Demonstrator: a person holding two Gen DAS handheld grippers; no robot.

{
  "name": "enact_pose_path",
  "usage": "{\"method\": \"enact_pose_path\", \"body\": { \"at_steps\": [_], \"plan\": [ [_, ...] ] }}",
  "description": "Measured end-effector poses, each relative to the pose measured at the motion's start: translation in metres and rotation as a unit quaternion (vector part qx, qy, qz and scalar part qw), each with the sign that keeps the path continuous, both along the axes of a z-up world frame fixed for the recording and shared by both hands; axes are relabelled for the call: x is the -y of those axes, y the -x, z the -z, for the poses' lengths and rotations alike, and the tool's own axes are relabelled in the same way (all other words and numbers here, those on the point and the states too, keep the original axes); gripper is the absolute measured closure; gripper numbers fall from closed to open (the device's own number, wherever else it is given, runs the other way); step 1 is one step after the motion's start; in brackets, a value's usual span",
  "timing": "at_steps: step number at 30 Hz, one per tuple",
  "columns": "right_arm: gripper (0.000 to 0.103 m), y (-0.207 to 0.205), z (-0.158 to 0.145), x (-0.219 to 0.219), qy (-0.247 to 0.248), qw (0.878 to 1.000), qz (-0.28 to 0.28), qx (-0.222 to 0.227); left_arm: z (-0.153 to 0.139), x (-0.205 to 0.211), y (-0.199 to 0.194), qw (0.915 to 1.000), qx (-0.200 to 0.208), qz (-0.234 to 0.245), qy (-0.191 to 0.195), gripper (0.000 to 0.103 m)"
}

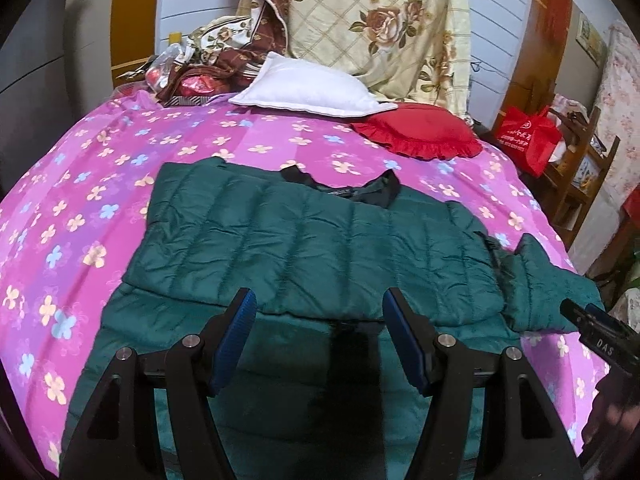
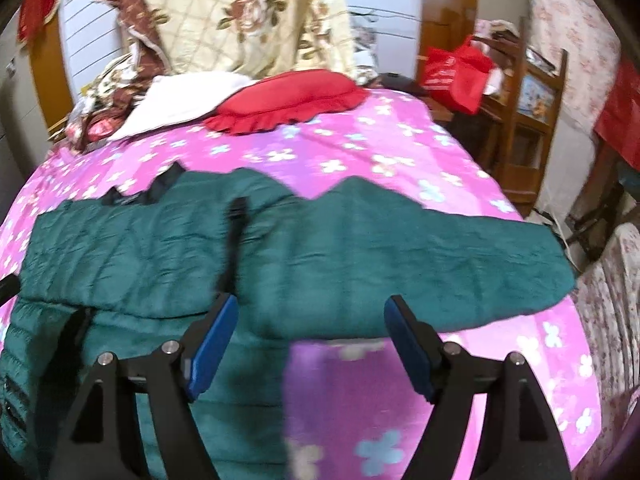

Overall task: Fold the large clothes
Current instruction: 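Lay the folded side flat and grasp the jacket edge with the right gripper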

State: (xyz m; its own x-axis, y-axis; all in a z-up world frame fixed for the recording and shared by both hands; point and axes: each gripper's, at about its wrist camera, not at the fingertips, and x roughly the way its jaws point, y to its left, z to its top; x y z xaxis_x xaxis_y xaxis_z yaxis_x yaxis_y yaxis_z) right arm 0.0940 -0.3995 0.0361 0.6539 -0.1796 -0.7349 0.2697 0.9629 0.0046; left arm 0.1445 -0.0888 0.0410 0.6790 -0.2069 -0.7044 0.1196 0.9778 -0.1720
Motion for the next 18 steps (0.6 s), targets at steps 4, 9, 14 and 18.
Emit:
{"method": "enact_pose_path", "body": {
  "at_steps": [4,9,14,18],
  "plan": [
    [0.023,0.005,0.001,0.031,0.004,1.000,0.025,0.000,0.000,0.005,0.000,0.9999,-0.003,0.001,0.013,0.058],
    [0.023,0.011,0.007,0.072,0.008,0.998,0.057,-0.006,0.007,0.006,-0.002,0.9999,-0.006,-0.006,0.014,0.058],
    [0.023,0.016,0.012,0.106,0.011,0.996,0.088,-0.009,0.015,0.002,-0.008,0.9998,-0.014,-0.015,0.006,0.058],
    [0.023,0.016,0.018,0.135,0.010,0.993,0.115,-0.012,0.019,-0.004,-0.012,0.9996,-0.017,-0.023,0.007,0.058]
  ]
}}
